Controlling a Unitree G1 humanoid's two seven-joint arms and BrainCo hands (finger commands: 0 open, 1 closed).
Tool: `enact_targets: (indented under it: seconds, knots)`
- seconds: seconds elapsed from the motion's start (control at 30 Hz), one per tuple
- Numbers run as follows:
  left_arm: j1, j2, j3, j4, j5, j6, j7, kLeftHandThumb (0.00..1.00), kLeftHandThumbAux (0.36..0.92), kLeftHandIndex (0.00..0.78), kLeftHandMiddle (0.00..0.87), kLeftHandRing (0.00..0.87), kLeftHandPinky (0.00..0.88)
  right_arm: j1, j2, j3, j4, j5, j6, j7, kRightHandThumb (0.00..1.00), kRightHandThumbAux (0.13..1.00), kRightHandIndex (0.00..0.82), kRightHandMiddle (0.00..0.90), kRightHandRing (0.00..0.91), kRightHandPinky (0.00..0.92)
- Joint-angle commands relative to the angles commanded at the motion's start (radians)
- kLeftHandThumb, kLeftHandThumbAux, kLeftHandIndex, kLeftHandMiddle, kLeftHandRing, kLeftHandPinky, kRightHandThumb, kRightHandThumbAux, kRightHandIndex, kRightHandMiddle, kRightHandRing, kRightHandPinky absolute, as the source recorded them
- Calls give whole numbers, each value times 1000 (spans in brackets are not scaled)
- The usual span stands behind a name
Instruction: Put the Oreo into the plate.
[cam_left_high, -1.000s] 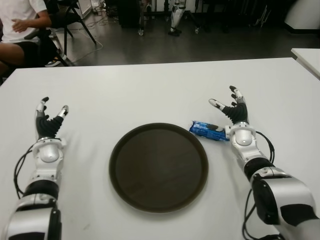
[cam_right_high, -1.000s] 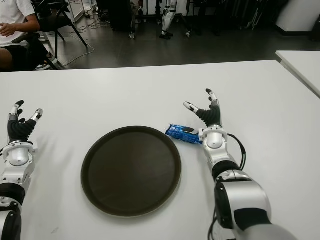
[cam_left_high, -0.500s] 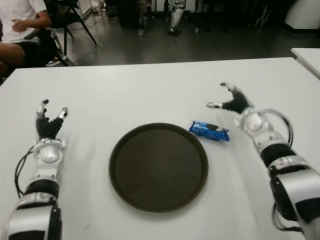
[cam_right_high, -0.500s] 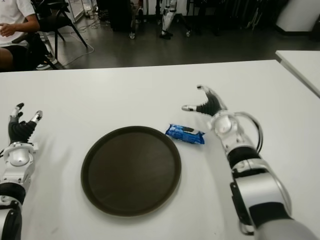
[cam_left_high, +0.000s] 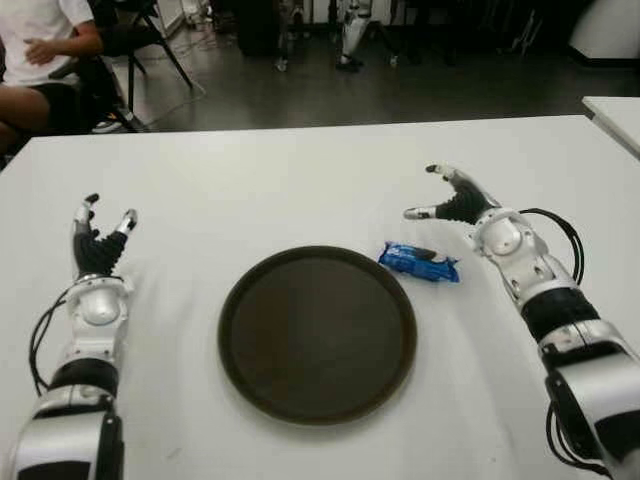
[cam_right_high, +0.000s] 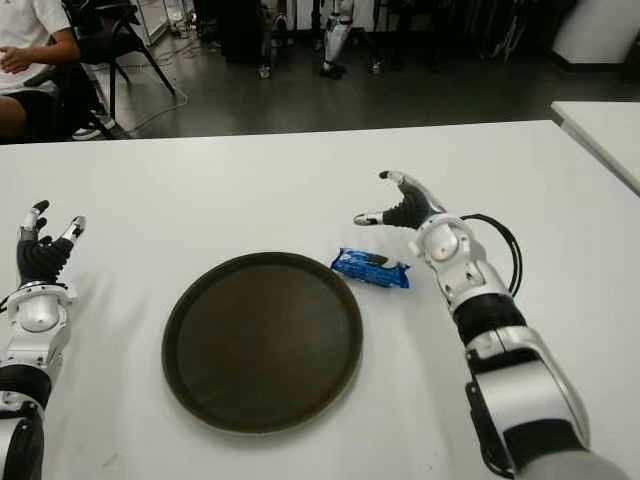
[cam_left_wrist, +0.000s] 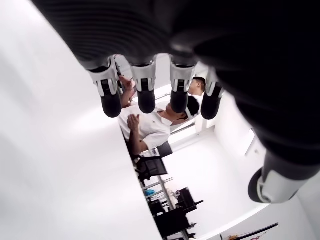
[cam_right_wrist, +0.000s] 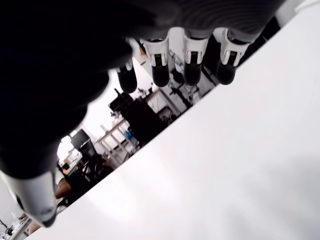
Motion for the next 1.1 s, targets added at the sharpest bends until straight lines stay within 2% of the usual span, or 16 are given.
enact_targets:
  seconds: [0.23, 0.43, 0.6, 0.97, 1.1]
  knots:
    - [-10, 3, 0, 14, -2, 19, -1, 0, 517, 0, 0, 0, 0, 11, -12, 24, -37, -29, 4, 15, 0, 606, 36, 51, 23, 4]
    - [-13, 2, 0, 18, -2, 27, -1, 0, 527, 0, 0, 0, 0, 15, -21, 45, -53, -55, 13, 7, 0, 591, 55, 69, 43, 15]
    - [-15, 1, 7, 16, -19, 25, -32, 0, 537, 0, 0, 0, 0, 15, -32, 75, -91, -98, 76, 30, 0, 583, 60, 69, 45, 25]
    - [-19, 7, 8, 20, -19, 35, -32, 0, 555, 0, 0, 0, 0, 30, -56, 109, -182, -137, 158, 100, 0, 592, 57, 81, 56, 44]
    - [-23, 5, 11, 23, -23, 38, -31, 0, 564, 0, 0, 0, 0, 47, -83, 142, -267, -176, 203, 161, 0, 612, 52, 82, 60, 56]
